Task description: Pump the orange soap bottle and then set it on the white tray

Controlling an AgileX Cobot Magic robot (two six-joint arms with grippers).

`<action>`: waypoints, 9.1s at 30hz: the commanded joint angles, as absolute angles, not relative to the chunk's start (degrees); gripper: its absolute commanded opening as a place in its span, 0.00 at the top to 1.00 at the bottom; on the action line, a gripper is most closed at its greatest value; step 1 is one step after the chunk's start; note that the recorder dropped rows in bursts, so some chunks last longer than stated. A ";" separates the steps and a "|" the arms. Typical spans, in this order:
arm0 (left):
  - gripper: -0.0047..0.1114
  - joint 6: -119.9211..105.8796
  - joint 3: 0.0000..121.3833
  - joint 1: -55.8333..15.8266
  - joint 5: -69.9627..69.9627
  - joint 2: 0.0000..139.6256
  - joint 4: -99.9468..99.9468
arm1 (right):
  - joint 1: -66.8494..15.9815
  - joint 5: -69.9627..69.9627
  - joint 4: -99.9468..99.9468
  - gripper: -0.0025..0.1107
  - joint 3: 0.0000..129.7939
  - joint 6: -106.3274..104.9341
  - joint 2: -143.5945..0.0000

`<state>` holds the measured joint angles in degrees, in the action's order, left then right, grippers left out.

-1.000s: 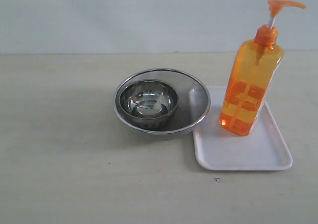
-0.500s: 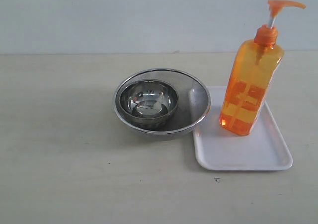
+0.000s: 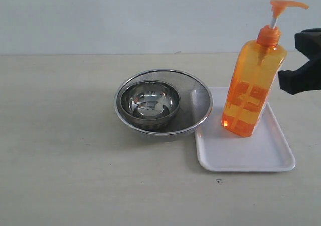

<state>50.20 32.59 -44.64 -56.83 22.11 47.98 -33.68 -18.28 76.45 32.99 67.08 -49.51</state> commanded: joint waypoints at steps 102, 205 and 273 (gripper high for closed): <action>0.92 50.83 32.38 -44.60 -56.94 21.66 48.63 | -33.68 -41.08 99.29 0.98 51.67 114.56 -88.62; 0.92 50.83 32.38 -44.60 -56.94 21.66 48.74 | -23.80 -9.50 77.12 0.98 51.67 69.88 -80.73; 0.92 50.83 32.38 -44.60 -56.94 21.66 48.87 | -23.80 -14.84 77.01 0.28 51.67 71.68 -80.64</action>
